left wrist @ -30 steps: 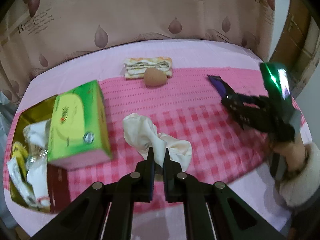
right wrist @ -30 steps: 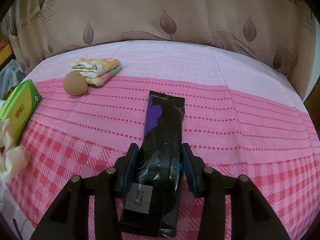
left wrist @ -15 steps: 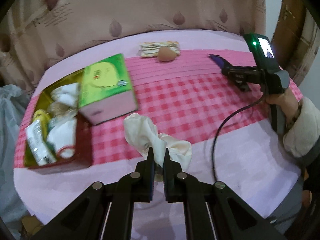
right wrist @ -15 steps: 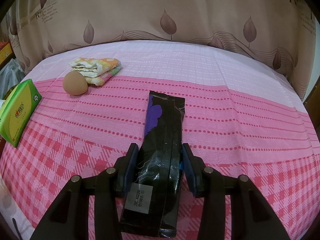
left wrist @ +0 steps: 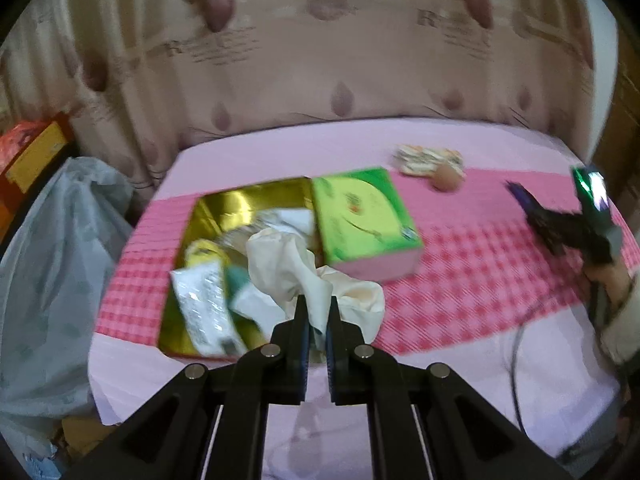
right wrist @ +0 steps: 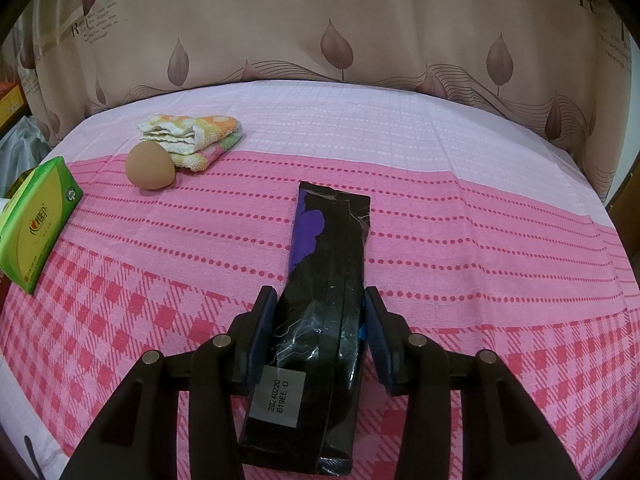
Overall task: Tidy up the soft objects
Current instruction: 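Carry the scrunchie into the gold tin and open the left gripper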
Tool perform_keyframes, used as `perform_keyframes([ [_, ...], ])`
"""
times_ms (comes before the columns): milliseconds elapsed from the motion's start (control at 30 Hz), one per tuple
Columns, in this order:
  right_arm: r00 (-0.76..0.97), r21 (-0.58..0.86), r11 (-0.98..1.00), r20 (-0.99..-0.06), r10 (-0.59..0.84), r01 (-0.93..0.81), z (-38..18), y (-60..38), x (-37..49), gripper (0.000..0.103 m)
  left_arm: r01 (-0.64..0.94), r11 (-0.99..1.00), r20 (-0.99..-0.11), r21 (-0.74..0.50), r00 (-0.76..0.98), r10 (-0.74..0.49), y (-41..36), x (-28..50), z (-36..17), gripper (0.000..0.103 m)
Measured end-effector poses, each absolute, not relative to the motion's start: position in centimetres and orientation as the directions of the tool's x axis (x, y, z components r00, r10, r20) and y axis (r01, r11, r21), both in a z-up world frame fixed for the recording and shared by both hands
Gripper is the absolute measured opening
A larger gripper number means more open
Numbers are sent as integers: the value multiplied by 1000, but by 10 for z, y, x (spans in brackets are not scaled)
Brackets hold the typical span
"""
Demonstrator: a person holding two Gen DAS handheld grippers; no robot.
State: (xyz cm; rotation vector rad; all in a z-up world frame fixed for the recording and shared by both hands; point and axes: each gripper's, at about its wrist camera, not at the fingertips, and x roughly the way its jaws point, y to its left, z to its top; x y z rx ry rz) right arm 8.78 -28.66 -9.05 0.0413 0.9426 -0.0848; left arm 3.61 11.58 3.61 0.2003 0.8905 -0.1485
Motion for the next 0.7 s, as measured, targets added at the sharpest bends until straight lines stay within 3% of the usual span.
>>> perform_keyframes([
  [233, 585, -1, 996, -809, -54, 91, -90, -287, 88, 41, 127, 986, -765, 111, 644, 3, 147, 91, 41, 6],
  [700, 585, -3, 996, -809, -56, 91, -91, -286, 88, 41, 53, 998, -832, 28, 555, -6, 187, 197, -4, 7],
])
